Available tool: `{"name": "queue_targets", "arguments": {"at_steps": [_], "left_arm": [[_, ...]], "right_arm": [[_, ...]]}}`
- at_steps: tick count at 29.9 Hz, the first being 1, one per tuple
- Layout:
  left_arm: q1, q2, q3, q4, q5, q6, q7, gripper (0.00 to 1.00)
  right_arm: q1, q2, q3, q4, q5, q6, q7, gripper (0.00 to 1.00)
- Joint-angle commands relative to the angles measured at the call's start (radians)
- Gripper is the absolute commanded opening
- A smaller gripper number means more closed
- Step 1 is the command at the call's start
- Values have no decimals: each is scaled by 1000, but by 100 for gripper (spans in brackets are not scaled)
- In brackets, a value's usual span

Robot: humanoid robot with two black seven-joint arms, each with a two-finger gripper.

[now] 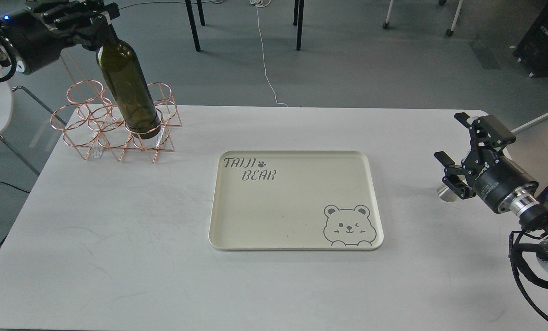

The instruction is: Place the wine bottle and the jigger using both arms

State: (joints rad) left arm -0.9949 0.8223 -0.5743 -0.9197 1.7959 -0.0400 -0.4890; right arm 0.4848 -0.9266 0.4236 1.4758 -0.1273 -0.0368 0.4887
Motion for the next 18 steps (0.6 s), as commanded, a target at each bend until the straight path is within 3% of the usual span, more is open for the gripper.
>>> {"name": "queue_targets", "arguments": {"at_steps": [1, 18], "left_arm": [[1, -9, 21, 18, -1, 2, 0, 14], [42, -71, 36, 85, -3, 28, 0, 24]], "right_arm": [[0, -2, 1, -2, 0, 0, 0, 98], [-2, -6, 0, -2, 0, -2, 0, 98]]}}
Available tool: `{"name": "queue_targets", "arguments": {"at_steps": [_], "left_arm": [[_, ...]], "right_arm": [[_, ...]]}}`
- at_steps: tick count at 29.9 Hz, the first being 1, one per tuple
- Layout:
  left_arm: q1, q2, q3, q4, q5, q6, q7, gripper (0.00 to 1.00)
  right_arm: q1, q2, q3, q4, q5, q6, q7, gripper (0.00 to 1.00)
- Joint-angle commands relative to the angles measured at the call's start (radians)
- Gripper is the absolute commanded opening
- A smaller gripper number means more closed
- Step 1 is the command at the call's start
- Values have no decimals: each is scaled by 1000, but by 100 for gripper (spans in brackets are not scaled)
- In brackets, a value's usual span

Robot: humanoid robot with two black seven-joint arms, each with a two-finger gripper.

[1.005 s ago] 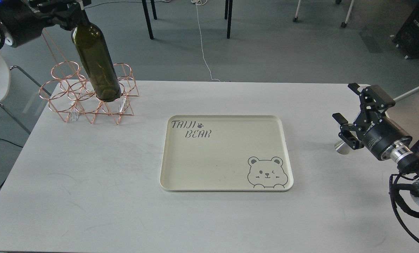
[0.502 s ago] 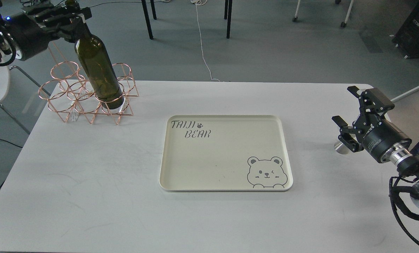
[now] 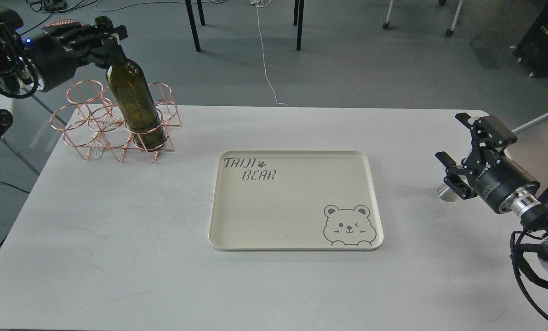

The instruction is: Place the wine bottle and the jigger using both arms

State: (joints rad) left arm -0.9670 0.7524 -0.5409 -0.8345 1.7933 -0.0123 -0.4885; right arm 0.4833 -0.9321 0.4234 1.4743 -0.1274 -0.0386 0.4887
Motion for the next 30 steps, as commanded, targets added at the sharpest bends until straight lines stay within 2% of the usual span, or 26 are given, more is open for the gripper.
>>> {"name": "queue_targets", "arguments": {"at_steps": [1, 9, 11, 12, 18, 20, 24, 30], "left_arm": [[23, -1, 1, 0, 0, 0, 0, 25], [36, -1, 1, 0, 0, 0, 0, 30], [36, -1, 1, 0, 0, 0, 0, 37], [36, -2, 2, 0, 0, 0, 0, 45], [36, -1, 1, 0, 0, 0, 0, 64], [36, -1, 1, -3, -12, -1, 0, 80], [39, 19, 4, -14, -54, -11, 0, 97], [82, 93, 18, -66, -58, -23, 0, 98]], "right_arm": [[0, -1, 0, 0, 0, 0, 0, 98], [-3, -1, 0, 0, 0, 0, 0, 98], [-5, -1, 0, 0, 0, 0, 0, 98], [-5, -1, 0, 0, 0, 0, 0, 98], [-5, -1, 0, 0, 0, 0, 0, 98], [-5, -1, 0, 1, 0, 0, 0, 98], [-5, -1, 0, 1, 0, 0, 0, 98], [-5, -2, 8, 4, 0, 0, 0, 98]]}}
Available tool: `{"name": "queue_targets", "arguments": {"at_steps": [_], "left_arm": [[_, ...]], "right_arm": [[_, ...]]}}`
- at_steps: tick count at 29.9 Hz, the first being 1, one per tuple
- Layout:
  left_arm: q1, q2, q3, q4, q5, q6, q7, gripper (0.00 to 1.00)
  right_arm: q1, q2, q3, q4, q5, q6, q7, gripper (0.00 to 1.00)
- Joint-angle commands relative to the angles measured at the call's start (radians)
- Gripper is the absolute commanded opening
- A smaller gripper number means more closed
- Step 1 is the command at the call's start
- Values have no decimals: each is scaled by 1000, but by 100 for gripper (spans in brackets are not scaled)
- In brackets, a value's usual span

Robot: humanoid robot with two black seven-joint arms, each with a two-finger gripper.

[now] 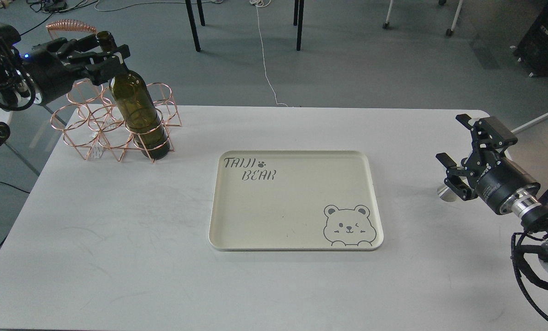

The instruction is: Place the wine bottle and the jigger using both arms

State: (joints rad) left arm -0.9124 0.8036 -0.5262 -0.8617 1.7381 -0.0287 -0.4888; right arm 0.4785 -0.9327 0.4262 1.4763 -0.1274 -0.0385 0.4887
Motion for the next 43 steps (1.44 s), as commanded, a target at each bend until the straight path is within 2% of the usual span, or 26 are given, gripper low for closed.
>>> {"name": "queue_targets", "arguments": {"at_steps": [1, 5, 8, 10, 14, 16, 20, 28, 35, 36, 38, 40, 43], "left_arm": [[45, 64, 2, -60, -3, -14, 0, 98], [119, 176, -12, -170, -6, -100, 0, 98], [161, 233, -26, -236, -61, -132, 0, 98], [173, 258, -35, -296, -199, -177, 0, 98], [194, 269, -38, -445, -600, -333, 0, 98], [213, 243, -40, -477, -794, -362, 0, 98], [279, 109, -90, -487, -1006, -361, 0, 98], [582, -203, -422, -487, -1028, -278, 0, 98], [724, -363, -475, -471, -1029, -217, 0, 98], [728, -383, -479, -462, -1029, -191, 5, 98], [733, -412, -480, -447, -1029, -145, 67, 98], [733, -425, -482, -441, -1031, -122, 107, 98], [733, -425, -500, -441, -1031, -125, 116, 98]], "right_arm": [[0, -1, 6, 2, 0, 0, 0, 98], [-3, -5, 5, 7, 0, 2, 0, 99], [-5, -9, 12, 7, -1, 2, 0, 99], [-5, -5, 17, 6, -1, 3, 0, 99], [-3, 18, 37, -2, -1, 8, 0, 99], [0, 40, 42, -1, -1, 8, 0, 99], [-1, 57, 66, -5, 0, 0, 0, 99], [-3, 147, 103, -86, 3, 0, 0, 99], [-11, 149, 94, -85, 3, 6, 0, 99], [-11, 149, 94, -85, 3, 6, 0, 99], [-11, 155, 95, -83, 3, 8, 0, 99], [-9, 166, 97, -83, 3, 8, 0, 99], [-11, 170, 98, -83, 3, 8, 0, 99]]}}
